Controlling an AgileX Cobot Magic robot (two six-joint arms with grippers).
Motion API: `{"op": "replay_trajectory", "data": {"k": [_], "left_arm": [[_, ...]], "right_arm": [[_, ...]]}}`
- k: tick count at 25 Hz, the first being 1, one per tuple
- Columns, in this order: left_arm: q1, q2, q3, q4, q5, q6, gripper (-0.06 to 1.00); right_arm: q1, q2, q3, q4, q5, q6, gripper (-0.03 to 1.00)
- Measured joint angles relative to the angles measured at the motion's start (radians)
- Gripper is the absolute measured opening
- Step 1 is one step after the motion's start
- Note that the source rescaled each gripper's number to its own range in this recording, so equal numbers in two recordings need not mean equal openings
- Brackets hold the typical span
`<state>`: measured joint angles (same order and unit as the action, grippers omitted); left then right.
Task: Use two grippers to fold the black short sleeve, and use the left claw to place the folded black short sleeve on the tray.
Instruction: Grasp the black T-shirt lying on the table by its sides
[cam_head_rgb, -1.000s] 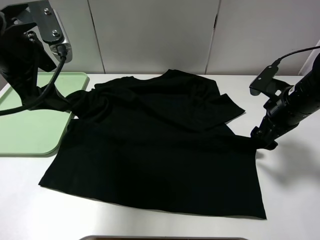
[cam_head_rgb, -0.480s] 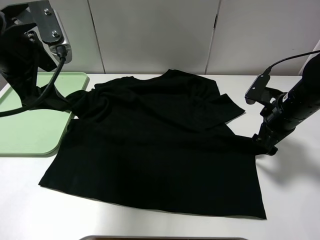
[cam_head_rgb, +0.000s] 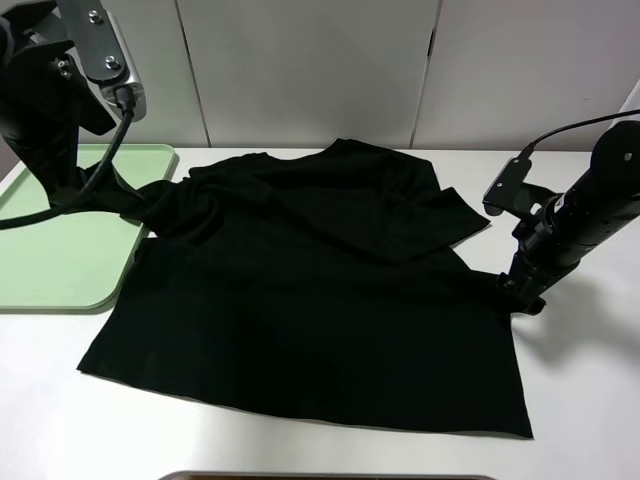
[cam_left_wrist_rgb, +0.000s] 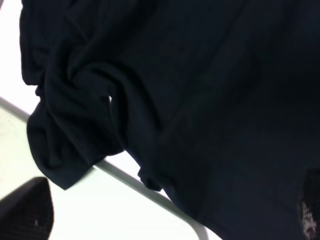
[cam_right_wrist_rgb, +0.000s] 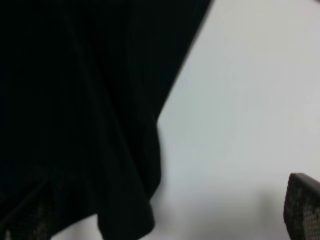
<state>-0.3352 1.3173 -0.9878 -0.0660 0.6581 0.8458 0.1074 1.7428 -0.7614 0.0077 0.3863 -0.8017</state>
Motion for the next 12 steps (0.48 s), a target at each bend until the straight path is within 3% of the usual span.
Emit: {"op": "replay_trajectory", "data": {"k": [12], "left_arm": [[0.0, 0.0, 0.0, 0.0, -0.013, 0.019, 0.97]], "right_arm": [[0.0, 0.034, 0.0, 0.041, -0.013, 0.0, 0.93]]}}
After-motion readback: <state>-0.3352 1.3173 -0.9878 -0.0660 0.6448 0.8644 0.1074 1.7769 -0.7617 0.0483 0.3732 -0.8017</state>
